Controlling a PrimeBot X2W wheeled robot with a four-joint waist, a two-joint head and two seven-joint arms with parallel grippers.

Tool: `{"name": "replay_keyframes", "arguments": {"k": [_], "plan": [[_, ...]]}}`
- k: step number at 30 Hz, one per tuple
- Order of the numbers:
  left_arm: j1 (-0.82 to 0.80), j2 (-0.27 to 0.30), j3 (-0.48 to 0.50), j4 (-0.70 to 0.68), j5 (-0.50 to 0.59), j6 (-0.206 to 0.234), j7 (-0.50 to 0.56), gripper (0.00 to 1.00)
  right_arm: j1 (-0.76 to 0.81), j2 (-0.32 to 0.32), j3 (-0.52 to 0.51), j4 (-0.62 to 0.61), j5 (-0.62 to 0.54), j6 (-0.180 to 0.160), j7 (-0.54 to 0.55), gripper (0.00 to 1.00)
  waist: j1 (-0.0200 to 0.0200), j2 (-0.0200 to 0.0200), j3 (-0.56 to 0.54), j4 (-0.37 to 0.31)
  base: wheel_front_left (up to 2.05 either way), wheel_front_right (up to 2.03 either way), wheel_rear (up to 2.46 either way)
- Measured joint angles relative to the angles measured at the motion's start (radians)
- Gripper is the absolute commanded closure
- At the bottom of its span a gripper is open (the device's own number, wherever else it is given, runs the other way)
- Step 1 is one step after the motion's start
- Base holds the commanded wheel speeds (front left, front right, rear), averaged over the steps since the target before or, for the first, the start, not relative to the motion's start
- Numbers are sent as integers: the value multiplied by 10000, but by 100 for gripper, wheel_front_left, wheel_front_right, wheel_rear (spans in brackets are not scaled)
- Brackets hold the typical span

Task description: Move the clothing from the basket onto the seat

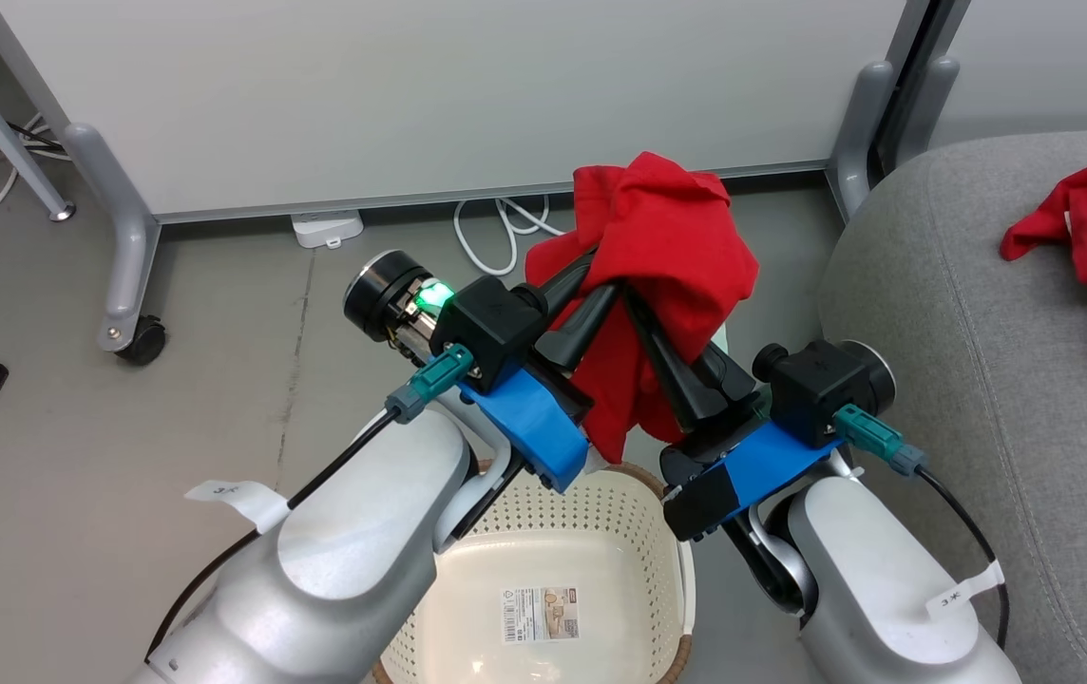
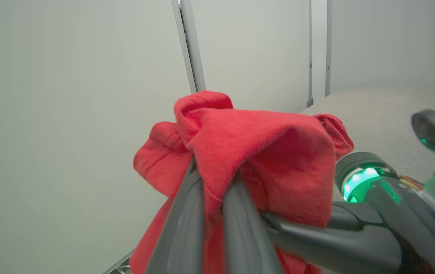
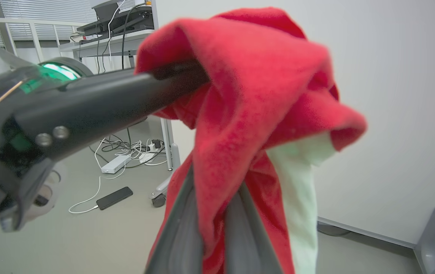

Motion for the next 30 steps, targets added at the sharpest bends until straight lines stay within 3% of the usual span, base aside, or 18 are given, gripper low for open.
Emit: {"name": "replay_keyframes", "arguments": {"k": [29, 30], "plan": [[-59, 77, -196, 207, -82, 19, -142, 100, 27, 0, 0, -25, 146, 0, 0, 100, 0, 1, -37, -93, 0, 0, 0], [-59, 75, -196, 215, -82, 56, -146, 56, 28, 0, 0, -25, 148, 0, 0, 100, 0, 0, -45, -92, 0, 0, 0]]}}
